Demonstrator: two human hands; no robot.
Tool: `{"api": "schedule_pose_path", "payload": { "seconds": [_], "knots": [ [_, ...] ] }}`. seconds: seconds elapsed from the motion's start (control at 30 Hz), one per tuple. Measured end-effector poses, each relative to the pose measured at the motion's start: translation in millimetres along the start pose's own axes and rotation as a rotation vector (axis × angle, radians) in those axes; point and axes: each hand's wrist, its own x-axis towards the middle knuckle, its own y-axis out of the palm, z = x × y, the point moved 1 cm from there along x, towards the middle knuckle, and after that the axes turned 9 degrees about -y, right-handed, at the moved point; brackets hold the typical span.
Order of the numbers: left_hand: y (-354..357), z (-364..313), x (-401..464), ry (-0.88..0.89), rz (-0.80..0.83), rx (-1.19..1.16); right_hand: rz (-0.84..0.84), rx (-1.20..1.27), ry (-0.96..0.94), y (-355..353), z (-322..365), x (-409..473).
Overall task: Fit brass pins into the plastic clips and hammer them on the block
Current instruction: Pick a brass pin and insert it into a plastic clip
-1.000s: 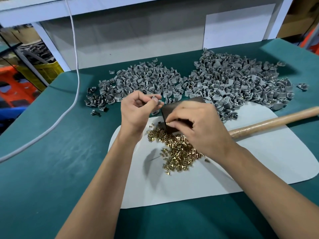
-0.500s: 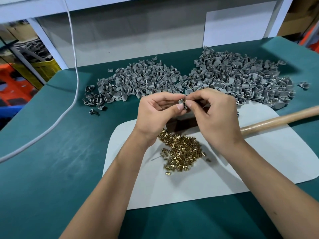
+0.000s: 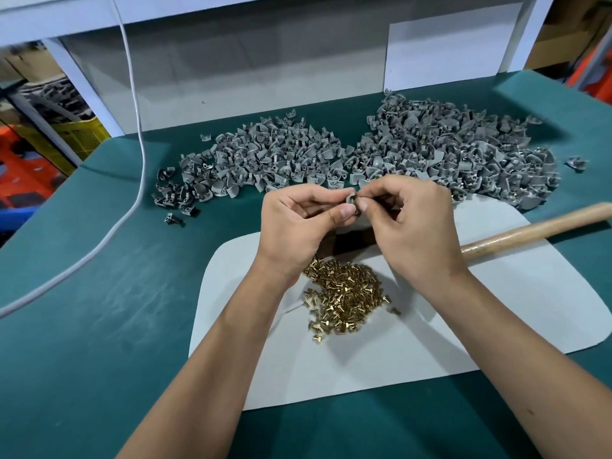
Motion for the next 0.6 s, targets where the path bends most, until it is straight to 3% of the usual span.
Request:
{"api": "schedule_pose_path", "payload": {
  "seconds": [0.43,0.6],
  "knots": [
    [5.9,1.9,1.4,-0.017,-0.049,0.151,0.050,-0.061,0.039,4.8,-1.2,-1.2],
    [2.1,1.5,1.8,-0.030,-0.021,0.131,0.107,0.021,0.044,2.4,-6.7,1.7]
  ]
}}
